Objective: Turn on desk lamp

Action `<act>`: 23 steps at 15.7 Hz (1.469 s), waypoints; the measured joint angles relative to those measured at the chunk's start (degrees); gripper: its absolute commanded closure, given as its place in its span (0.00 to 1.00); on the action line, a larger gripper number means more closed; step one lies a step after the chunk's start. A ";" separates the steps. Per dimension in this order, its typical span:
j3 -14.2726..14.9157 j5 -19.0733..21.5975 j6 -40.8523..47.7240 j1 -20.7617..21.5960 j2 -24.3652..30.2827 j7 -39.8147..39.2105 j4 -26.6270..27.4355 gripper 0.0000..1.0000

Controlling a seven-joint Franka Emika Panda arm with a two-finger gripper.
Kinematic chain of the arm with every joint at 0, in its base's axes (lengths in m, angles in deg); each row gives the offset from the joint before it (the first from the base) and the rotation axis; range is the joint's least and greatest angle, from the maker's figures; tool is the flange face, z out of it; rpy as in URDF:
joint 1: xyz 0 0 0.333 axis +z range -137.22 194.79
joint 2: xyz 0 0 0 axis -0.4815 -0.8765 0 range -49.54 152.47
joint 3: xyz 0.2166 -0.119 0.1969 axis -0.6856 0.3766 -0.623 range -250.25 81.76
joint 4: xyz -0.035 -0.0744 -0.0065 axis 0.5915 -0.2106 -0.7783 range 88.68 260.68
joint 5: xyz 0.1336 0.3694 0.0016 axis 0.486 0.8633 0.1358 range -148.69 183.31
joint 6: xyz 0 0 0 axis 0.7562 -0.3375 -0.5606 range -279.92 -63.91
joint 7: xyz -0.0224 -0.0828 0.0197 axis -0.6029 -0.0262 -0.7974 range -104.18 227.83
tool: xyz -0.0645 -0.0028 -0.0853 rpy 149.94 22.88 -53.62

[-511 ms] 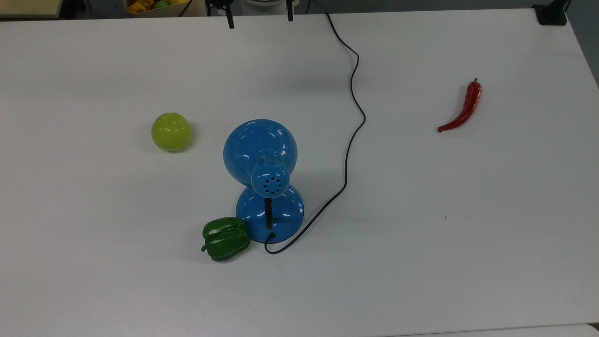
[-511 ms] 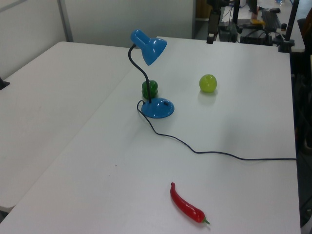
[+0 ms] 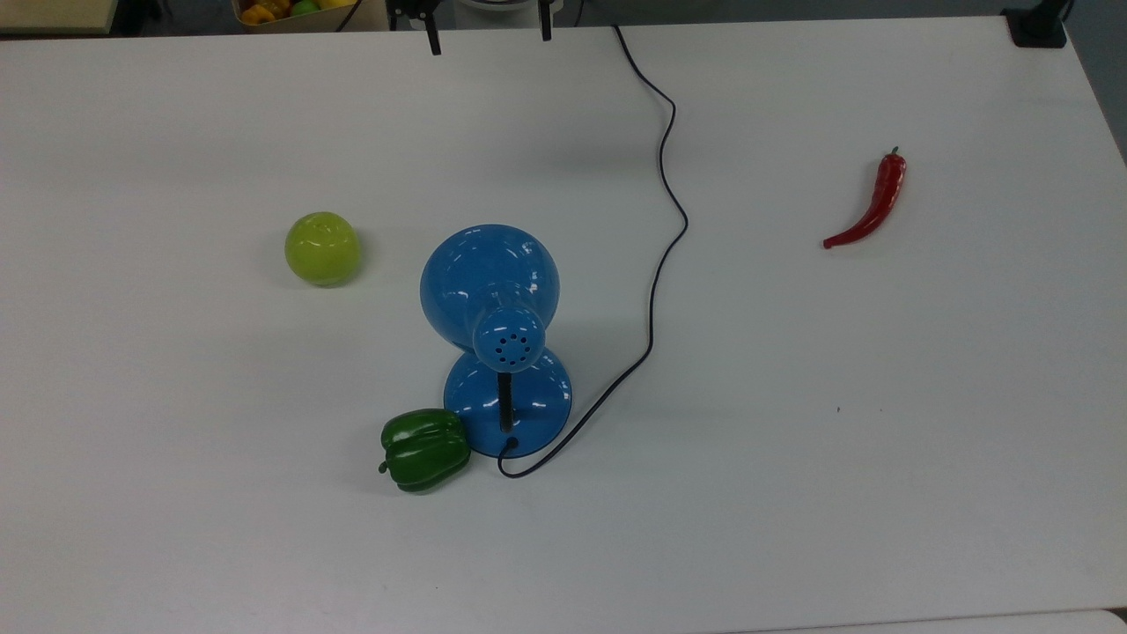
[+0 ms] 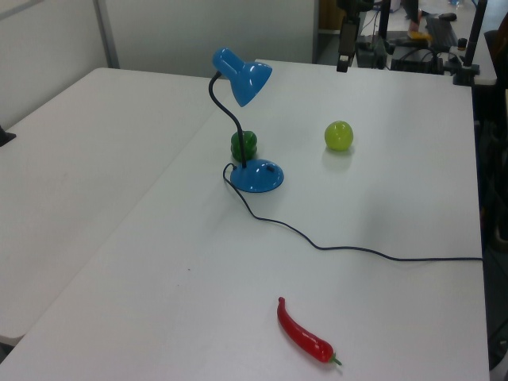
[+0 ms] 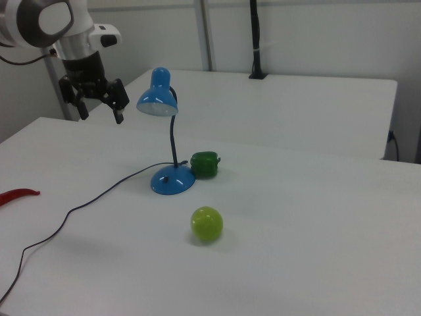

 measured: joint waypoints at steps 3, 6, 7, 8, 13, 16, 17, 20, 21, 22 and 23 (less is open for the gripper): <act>0.00 0.00 0.00 0.00 -0.02 -0.30 0.15 0.00; 0.00 0.00 0.00 0.00 -0.02 -0.51 0.20 0.10; 0.00 0.00 0.00 0.00 -0.02 -0.54 0.20 0.18; 0.00 0.00 0.00 0.00 -0.02 -0.57 0.20 0.26; -0.02 0.00 0.00 0.01 -0.02 -0.74 0.21 0.69; -0.02 0.00 0.00 0.01 -0.02 -1.85 0.22 0.93; -0.02 0.00 0.00 0.01 -0.02 -2.20 0.22 0.95; -0.02 0.00 -0.01 0.01 -0.06 -2.69 0.22 1.00; -0.03 0.01 -0.01 0.01 -0.07 -2.78 0.22 1.00; -0.04 0.01 -0.02 0.02 -0.07 -2.79 0.22 1.00; -0.05 0.01 -0.02 0.02 -0.08 -2.80 0.22 1.00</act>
